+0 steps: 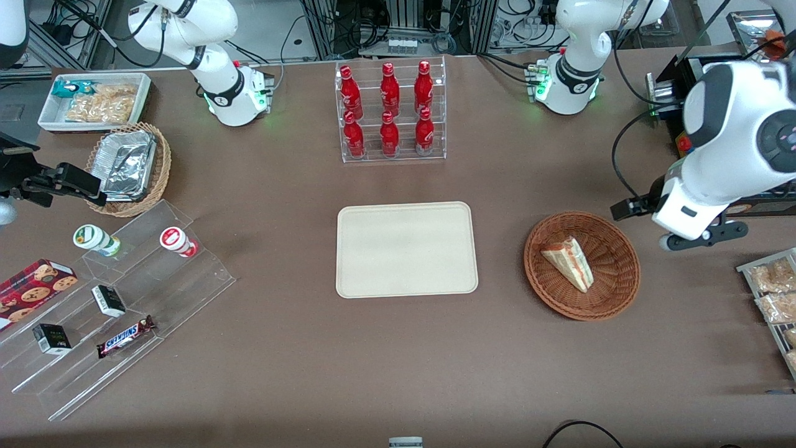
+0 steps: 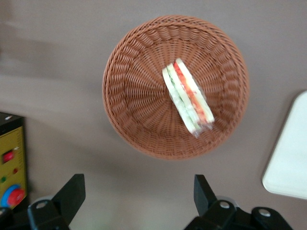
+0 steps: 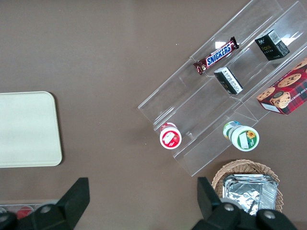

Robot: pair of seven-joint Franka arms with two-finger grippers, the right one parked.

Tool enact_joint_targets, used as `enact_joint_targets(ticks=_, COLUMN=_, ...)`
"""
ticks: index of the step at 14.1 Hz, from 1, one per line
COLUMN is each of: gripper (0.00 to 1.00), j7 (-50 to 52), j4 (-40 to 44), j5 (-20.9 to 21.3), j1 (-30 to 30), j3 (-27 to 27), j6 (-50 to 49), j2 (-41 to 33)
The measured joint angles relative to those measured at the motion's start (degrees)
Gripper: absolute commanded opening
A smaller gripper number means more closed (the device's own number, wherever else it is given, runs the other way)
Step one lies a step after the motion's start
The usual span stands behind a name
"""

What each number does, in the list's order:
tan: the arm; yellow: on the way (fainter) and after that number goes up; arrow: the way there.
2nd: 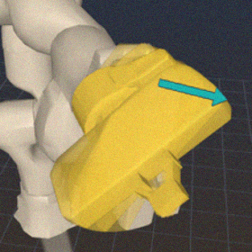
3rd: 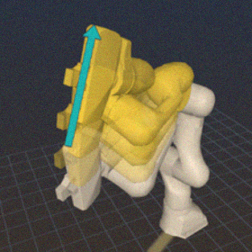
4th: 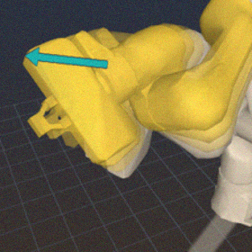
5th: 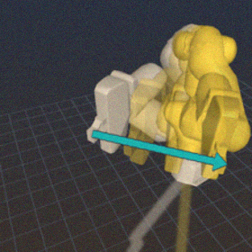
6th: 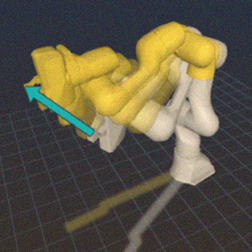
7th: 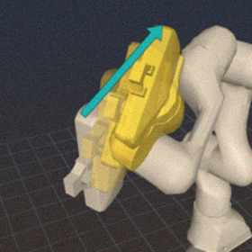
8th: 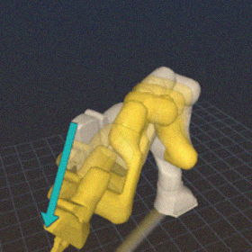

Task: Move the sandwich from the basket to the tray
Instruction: 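Move the left gripper over the sandwich in the wicker basket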

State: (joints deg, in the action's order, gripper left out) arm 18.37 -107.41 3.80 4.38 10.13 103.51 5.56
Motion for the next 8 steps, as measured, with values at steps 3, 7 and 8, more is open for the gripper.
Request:
enact_joint_targets(ticks=3, gripper=1.0, j7=0.0, j4=-7.7, j5=0.0, j1=1.3, j3=-0.2, j6=9.6, j2=0.9)
enact_joint_targets(ticks=7, gripper=1.0, j7=3.5, j4=-11.4, j5=0.0, j1=1.4, j3=-0.2, j6=14.8, j2=3.3)
enact_joint_targets(ticks=8, gripper=1.0, j7=4.5, j4=-11.5, j5=0.0, j1=1.4, j3=-0.2, j6=15.4, j2=4.1)
